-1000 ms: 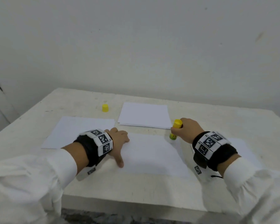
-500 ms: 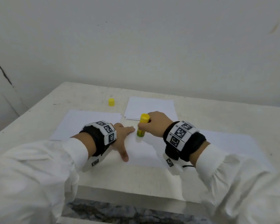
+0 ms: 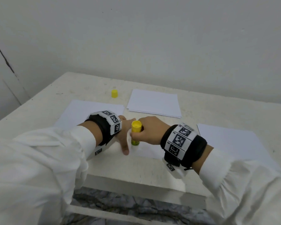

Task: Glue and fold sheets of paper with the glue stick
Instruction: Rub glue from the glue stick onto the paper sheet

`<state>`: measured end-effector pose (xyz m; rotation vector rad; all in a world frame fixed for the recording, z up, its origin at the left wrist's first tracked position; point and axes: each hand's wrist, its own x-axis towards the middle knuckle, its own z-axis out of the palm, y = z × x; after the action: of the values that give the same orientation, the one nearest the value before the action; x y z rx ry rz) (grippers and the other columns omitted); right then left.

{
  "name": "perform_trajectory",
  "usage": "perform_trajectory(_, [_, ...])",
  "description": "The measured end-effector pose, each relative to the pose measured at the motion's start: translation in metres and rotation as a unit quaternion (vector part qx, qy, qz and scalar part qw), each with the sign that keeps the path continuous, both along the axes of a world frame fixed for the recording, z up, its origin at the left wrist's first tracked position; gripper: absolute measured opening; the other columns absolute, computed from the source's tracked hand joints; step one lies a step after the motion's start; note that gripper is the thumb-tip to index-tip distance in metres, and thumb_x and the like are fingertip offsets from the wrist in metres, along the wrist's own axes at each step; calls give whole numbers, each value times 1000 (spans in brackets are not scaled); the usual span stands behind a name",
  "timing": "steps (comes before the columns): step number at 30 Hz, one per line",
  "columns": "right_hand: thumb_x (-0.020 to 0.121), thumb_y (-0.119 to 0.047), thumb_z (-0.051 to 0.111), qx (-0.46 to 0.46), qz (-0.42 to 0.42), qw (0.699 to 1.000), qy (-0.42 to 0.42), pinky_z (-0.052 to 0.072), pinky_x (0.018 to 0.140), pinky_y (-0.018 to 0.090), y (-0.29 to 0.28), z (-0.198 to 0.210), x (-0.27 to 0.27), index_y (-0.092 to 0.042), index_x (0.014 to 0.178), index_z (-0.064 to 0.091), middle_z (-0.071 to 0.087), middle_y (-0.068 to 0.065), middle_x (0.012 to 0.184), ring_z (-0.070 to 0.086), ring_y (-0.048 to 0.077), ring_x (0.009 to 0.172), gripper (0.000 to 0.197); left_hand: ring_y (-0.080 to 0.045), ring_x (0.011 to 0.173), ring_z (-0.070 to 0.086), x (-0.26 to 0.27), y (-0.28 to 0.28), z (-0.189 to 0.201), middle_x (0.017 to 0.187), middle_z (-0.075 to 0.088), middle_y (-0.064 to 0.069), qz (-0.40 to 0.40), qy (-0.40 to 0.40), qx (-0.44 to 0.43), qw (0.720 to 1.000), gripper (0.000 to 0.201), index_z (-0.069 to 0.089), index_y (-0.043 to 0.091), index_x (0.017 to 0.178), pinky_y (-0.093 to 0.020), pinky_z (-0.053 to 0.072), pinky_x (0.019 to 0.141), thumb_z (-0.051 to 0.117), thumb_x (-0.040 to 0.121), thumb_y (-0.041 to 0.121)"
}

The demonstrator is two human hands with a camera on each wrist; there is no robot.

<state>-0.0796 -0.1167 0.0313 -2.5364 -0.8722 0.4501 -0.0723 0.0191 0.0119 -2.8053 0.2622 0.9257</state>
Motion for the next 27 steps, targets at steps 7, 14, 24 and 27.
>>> perform_trajectory(7, [84, -30, 61, -7, -13, 1000, 9, 35, 57, 27, -28, -1, -15, -19, 62, 42, 46, -5, 64, 42, 9, 59, 32, -32, 145, 11, 3, -6, -4, 160, 1, 2, 22, -13, 35, 999, 137, -3, 27, 152, -46, 18, 117, 83, 52, 63])
perform_trajectory(14, [83, -26, 61, 1, -94, 996, 8, 32, 57, 28, -100, 0, -17, -12, 64, 42, 43, 0, 66, 39, 15, 61, 31, -28, 146, 9, 5, -14, -3, 160, -3, -2, 22, -17, 62, 998, 128, -5, 13, 152, -38, 14, 118, 80, 66, 52])
perform_trajectory(24, [84, -28, 62, -2, -206, 978, 3, 37, 60, 29, -166, 8, 6, -9, 76, 54, 52, 5, 72, 46, 18, 66, 22, -29, 143, 16, 11, -19, -3, 157, 14, -2, 24, -25, 63, 997, 137, 1, 17, 152, -42, 19, 116, 86, 52, 56])
perform_trajectory(27, [85, -29, 61, 39, -255, 966, -24, 38, 62, 28, -157, 10, 34, -10, 74, 55, 54, 9, 74, 48, 20, 66, 23, -29, 143, 14, 14, -16, -4, 157, 15, 3, 6, -23, 56, 998, 139, 2, 26, 152, -48, 19, 116, 89, 47, 55])
